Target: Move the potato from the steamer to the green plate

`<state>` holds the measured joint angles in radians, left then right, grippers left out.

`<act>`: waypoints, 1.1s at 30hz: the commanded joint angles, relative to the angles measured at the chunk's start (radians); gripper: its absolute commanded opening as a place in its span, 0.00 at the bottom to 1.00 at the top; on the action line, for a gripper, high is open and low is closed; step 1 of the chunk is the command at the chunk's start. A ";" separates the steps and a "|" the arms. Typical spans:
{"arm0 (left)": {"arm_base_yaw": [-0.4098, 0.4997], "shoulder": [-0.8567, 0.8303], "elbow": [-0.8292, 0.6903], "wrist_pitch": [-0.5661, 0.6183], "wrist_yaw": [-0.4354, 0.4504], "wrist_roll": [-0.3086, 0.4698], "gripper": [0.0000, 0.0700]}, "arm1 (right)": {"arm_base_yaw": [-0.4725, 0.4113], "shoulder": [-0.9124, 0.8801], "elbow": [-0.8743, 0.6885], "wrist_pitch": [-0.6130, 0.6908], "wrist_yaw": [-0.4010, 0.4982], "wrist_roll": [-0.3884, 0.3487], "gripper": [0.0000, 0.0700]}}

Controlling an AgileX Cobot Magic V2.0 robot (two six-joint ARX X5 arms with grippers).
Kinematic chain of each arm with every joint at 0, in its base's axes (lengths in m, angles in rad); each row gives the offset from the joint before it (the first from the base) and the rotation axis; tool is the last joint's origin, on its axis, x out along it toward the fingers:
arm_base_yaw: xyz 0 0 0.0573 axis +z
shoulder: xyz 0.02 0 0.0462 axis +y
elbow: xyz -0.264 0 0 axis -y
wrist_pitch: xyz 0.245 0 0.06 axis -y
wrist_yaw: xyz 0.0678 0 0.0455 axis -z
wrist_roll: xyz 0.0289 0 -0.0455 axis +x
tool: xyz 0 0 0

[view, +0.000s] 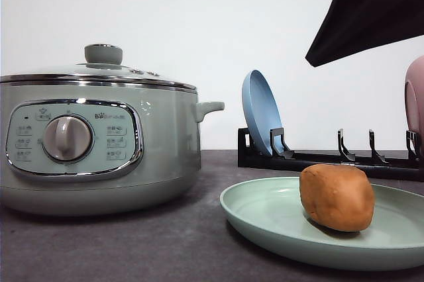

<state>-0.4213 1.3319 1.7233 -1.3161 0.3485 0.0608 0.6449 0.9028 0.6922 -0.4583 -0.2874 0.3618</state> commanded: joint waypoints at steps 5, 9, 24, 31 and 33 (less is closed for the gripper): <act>0.007 -0.018 0.026 0.034 -0.007 0.090 0.00 | 0.006 0.004 0.017 0.011 0.000 -0.014 0.00; 0.047 -0.083 0.010 0.228 -0.007 0.157 0.00 | 0.006 0.004 0.017 0.011 0.000 -0.014 0.00; 0.371 -0.508 -0.496 0.947 -0.011 0.161 0.00 | 0.006 0.004 0.017 0.011 0.000 -0.014 0.00; 0.448 -0.760 -0.920 1.224 -0.115 0.155 0.00 | 0.006 0.004 0.017 0.011 0.000 -0.014 0.00; 0.456 -0.828 -1.024 1.256 -0.146 0.155 0.00 | 0.006 0.004 0.017 0.011 0.000 -0.014 0.00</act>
<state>0.0308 0.5157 0.7382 -0.0732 0.2127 0.2119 0.6449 0.9028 0.6922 -0.4583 -0.2874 0.3618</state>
